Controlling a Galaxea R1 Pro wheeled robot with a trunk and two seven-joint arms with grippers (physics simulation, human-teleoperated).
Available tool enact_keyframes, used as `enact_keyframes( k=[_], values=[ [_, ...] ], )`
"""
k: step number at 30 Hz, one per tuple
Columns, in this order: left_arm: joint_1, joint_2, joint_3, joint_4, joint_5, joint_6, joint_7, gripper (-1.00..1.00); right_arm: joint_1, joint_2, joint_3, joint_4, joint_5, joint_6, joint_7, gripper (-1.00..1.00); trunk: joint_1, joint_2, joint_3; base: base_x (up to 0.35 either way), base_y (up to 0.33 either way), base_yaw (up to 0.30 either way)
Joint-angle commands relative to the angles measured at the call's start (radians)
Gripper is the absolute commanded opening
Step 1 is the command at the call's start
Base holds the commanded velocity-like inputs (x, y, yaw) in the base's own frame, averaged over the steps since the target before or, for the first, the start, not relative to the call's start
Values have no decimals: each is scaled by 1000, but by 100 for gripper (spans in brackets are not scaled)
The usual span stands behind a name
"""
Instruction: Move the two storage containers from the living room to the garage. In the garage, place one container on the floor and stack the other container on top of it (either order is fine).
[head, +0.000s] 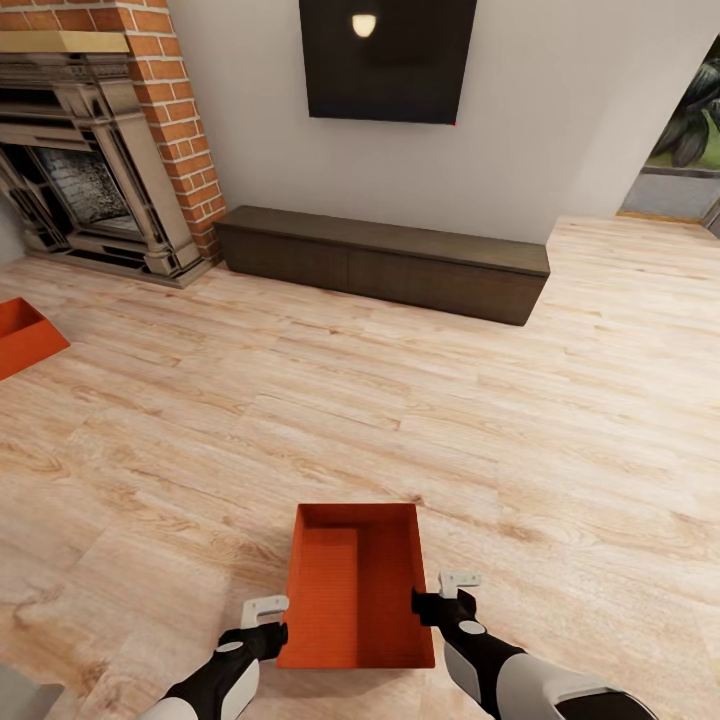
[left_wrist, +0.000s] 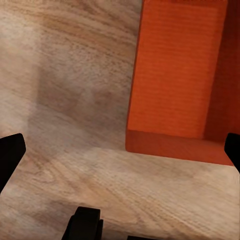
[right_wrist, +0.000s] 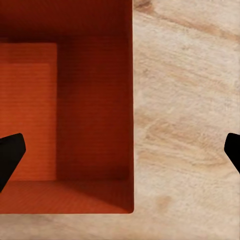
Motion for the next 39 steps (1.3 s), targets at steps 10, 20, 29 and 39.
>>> enact_keyframes(
  k=[10,20,29,39],
  values=[
    [-1,0,-1,-1,-19,-5,-1,100,-1,0,10,1,-5,-3,-2,100,0,0,-1,0,0,0],
    [-1,0,0,-3,-21,-11,-1,100,-1,2,10,1,-6,-4,-2,100,0,0,-1,0,0,0],
    [-1,1,1,-1,-22,-83,-8,100,-1,1,10,1,-5,-5,-2,100,23,-42,-19,0,0,0],
    [-1,1,1,-1,-23,-84,-8,100,-1,2,10,1,-5,-5,-2,100,61,-112,-51,0,0,0]
  ],
)
